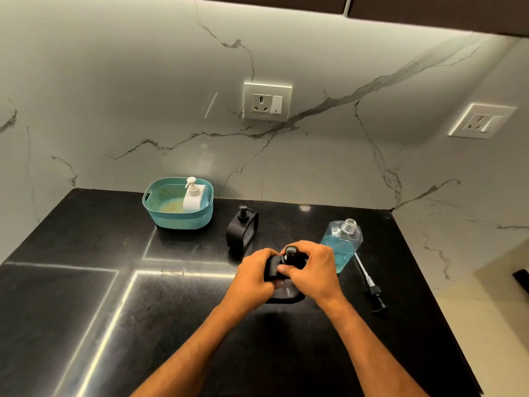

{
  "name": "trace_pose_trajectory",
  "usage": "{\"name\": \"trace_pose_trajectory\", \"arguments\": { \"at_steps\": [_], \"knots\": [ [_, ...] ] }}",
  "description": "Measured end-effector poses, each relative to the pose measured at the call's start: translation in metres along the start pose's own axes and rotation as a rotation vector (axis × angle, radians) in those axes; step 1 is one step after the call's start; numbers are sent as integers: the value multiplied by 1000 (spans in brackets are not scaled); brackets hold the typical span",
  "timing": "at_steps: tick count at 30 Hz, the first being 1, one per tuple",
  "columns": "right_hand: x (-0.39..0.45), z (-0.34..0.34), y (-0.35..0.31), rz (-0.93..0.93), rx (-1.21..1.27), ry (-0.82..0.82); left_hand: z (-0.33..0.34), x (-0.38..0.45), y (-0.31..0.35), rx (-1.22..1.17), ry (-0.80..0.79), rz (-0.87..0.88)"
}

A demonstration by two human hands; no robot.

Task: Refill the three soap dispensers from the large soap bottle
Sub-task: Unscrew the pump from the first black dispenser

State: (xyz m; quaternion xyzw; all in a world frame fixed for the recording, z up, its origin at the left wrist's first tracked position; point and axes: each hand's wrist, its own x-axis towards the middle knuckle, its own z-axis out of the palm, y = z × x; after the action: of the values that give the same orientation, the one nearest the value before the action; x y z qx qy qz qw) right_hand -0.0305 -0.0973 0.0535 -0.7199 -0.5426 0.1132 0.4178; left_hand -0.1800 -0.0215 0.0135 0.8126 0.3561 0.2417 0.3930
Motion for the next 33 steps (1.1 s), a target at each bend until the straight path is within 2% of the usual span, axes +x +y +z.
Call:
{"name": "trace_pose_trajectory", "arguments": {
  "at_steps": [4, 6, 8, 11, 14, 16, 18, 20, 23, 25, 29, 33],
  "knots": [
    [-5, -1, -2, -105, 105, -110, -8, 1, -7, 18, -3, -1],
    [-3, -3, -5, -92, 121, -161, -12, 2, -6, 13, 26, -4],
    [1, -7, -10, -62, -2, -148, -12, 2, -3, 4, 40, -6],
    [6, -9, -26, -29, -228, -14, -9, 1, 3, -46, 55, -3],
    [10, -9, -36, -42, -363, -32, -5, 1, 7, -36, 68, -2],
    [13, -12, -36, -28, -274, -88, -5, 1, 9, -30, 64, -5],
    [15, -18, -38, 16, -83, -223, -5, -1, 9, -36, 63, -24],
    [15, -20, -40, 30, -100, -297, -5, -2, 9, -39, 70, -32],
    [15, -17, -42, 23, -407, -153, -4, -1, 9, -52, 75, -24],
    [15, -15, -44, 22, -419, -136, -4, 0, 10, -46, 73, -20],
    [14, -17, -44, 34, -173, -321, -3, 0, 10, -41, 79, -24],
    [15, -15, -43, 29, -382, -148, -2, 1, 7, -34, 88, -12]
  ]
}}
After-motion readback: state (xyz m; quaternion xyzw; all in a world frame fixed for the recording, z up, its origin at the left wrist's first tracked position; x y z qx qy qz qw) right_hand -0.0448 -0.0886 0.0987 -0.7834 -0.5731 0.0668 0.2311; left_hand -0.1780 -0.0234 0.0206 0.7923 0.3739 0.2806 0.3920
